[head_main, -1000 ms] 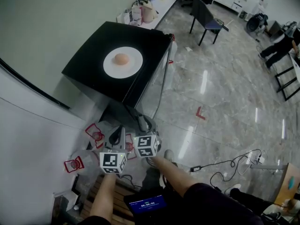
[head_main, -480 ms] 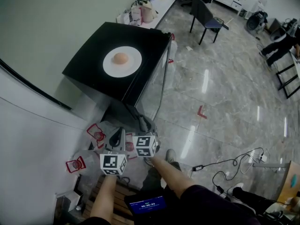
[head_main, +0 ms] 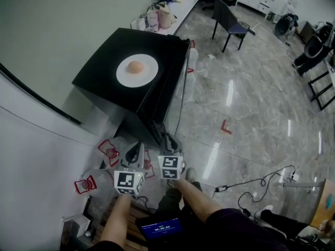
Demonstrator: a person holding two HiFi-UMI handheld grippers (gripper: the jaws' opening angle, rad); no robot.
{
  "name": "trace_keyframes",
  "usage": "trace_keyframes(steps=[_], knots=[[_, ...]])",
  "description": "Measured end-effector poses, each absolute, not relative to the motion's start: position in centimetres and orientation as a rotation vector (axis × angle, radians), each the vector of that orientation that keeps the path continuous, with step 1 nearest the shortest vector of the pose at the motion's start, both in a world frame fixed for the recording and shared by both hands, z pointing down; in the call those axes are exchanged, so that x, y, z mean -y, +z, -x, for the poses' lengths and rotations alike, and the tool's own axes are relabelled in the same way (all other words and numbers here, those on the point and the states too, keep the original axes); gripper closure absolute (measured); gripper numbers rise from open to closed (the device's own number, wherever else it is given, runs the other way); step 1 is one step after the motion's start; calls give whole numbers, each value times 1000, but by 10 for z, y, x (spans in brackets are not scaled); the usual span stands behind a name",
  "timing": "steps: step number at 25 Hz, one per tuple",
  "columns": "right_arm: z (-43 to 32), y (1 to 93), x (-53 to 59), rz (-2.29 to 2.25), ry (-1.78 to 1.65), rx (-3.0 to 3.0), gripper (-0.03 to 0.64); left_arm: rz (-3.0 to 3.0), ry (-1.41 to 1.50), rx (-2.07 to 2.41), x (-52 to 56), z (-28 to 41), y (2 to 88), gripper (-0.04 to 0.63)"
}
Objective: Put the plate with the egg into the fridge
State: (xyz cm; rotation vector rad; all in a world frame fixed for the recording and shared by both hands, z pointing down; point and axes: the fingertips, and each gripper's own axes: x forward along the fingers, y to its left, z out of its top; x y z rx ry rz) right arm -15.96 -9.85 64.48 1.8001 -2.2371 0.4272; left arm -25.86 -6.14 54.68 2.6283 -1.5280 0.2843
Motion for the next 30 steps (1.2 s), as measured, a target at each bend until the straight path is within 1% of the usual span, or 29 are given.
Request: trace_keyframes(steps=[3,12,16,19,20,23,24,25,29,30], knots=[[129,647,85,-1777,407,2254,562,-2668,270,1441,62,239,551,586],[33,650,68,-1752,392,2249,574,-2940,230,1056,63,105,514,586],[3,652,68,-1720,412,2267,575,-3027,202,950,66,58,500,586],[-17,629,55,-1685,376,2358,571,-3034,209,908,65,35,501,586],[-24,616,49,-1685,358,2391,548,-3026,208,903,65,32,502,586],[-25,583,44,-1634,293,2461,389,-3015,217,899,67,22,505,586],[-20,576,47,-1610,248,2464,357,-3017,223,894,68,19,505,586],[-16,570,52,-1600,196,2456,342,-3021,231,888,69,15,506,586],[-21,555,77,-1677,88,2387,344,-3031,276,861,72,-4,509,586],[-28,552,80,-1704,90,2373,355,-3033,286,853,71,-10,507,586]])
